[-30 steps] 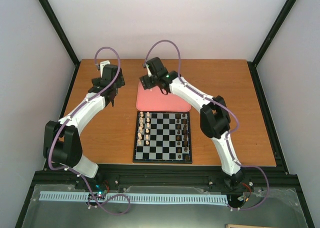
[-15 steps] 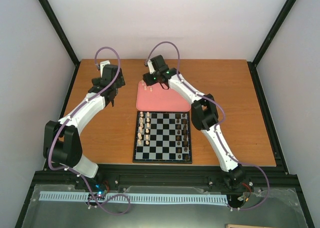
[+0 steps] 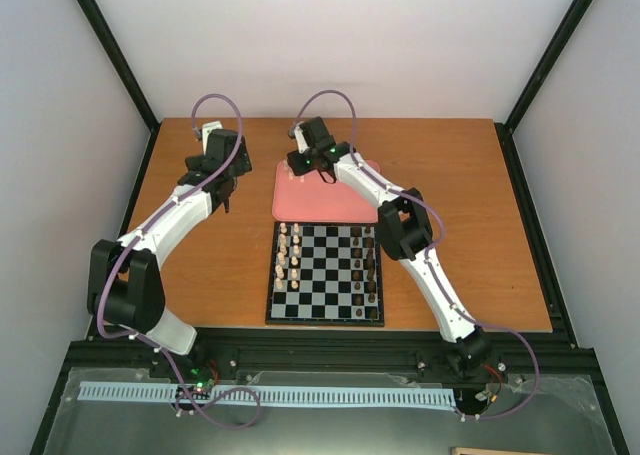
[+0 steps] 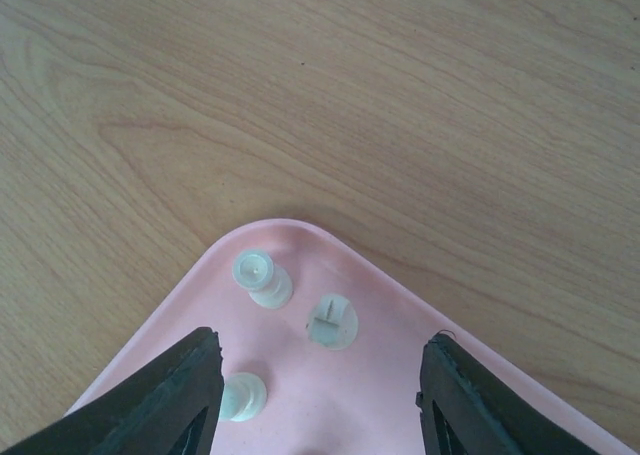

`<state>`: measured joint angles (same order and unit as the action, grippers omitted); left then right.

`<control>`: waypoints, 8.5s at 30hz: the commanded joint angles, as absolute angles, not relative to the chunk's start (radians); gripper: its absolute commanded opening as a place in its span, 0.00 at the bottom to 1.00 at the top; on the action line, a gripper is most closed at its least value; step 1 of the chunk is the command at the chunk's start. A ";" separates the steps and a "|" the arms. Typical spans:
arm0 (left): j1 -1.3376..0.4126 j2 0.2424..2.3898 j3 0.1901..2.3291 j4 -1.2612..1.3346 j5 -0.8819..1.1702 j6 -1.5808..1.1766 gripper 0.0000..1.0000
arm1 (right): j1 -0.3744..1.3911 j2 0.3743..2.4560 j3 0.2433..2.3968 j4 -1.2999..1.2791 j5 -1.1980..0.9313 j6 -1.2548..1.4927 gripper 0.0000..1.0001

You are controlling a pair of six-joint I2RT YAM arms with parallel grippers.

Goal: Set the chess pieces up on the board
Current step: Pick up the chess piece from the storage box, then place the chess piece on the chessboard, then pick up the chess piece from the storage box.

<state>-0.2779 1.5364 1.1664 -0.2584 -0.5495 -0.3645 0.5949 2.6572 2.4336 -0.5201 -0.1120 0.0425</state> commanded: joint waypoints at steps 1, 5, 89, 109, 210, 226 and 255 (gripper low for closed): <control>-0.287 1.547 1.189 -0.242 -0.552 -0.360 1.00 | 0.594 2.695 2.467 -0.480 -0.095 0.054 0.53; -0.290 1.546 1.187 -0.242 -0.551 -0.360 1.00 | 0.592 2.722 2.494 -0.472 -0.098 0.058 0.53; -0.298 1.557 1.194 -0.250 -0.558 -0.350 1.00 | 1.276 1.629 0.937 -0.023 0.188 0.280 0.03; -0.298 1.569 1.198 -0.250 -0.561 -0.349 1.00 | 1.329 1.723 0.924 0.028 0.238 0.288 0.03; -0.298 1.581 1.205 -0.249 -0.563 -0.351 1.00 | 0.647 2.524 2.174 -0.494 0.052 0.031 0.37; -0.298 1.589 1.209 -0.247 -0.570 -0.350 1.00 | 0.631 2.573 2.234 -0.510 0.050 0.028 0.34; -0.298 1.589 1.208 -0.252 -0.577 -0.349 1.00 | 0.620 2.433 2.144 -0.506 -0.009 0.037 0.03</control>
